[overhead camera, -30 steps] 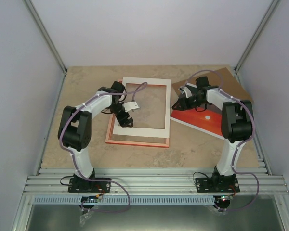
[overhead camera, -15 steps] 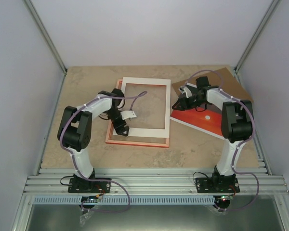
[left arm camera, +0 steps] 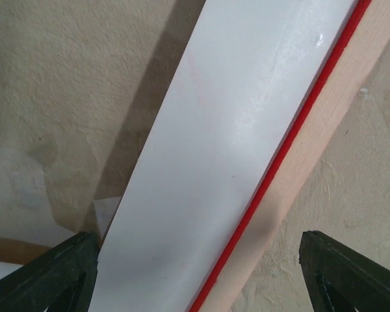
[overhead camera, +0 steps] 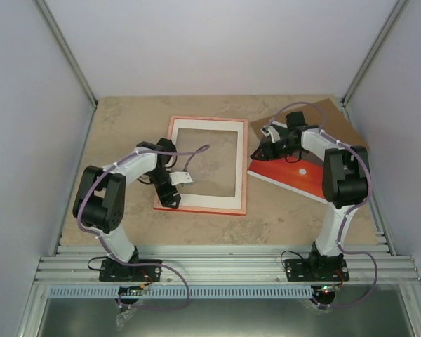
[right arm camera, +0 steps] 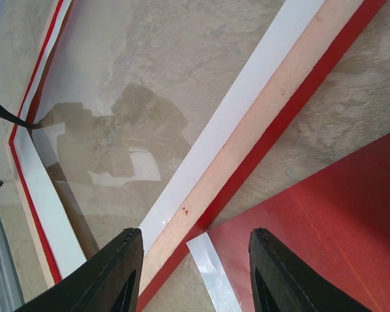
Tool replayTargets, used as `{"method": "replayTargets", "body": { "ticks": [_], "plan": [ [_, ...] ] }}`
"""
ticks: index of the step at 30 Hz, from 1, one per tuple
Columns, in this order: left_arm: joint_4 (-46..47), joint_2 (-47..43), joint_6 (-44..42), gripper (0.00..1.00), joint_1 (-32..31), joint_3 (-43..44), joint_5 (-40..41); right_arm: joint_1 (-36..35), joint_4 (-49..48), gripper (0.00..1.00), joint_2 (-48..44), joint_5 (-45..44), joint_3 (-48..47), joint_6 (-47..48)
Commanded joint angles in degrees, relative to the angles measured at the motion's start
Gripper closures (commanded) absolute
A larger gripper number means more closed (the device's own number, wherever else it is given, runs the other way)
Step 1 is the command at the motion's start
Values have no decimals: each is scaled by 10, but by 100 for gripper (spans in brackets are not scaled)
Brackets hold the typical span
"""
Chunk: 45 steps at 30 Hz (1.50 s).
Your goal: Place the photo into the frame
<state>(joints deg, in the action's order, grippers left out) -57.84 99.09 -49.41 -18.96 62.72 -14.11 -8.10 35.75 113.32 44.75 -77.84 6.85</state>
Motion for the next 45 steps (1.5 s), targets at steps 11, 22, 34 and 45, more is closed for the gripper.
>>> {"method": "replayTargets", "body": {
  "ticks": [11, 22, 34, 45],
  "plan": [
    [36, -79, 14, 4, 6, 13, -30, 1, 11, 54, -16, -3, -13, 31],
    [278, -37, 378, 1, -104, 154, -101, 141, 144, 47, -120, -98, -28, 166],
    [342, 193, 543, 1, -207, 366, -69, 455, 187, 40, -177, -114, 67, 189],
    [354, 278, 565, 1, -219, 439, -91, 548, 26, 29, -218, -164, 213, 83]
  ]
}}
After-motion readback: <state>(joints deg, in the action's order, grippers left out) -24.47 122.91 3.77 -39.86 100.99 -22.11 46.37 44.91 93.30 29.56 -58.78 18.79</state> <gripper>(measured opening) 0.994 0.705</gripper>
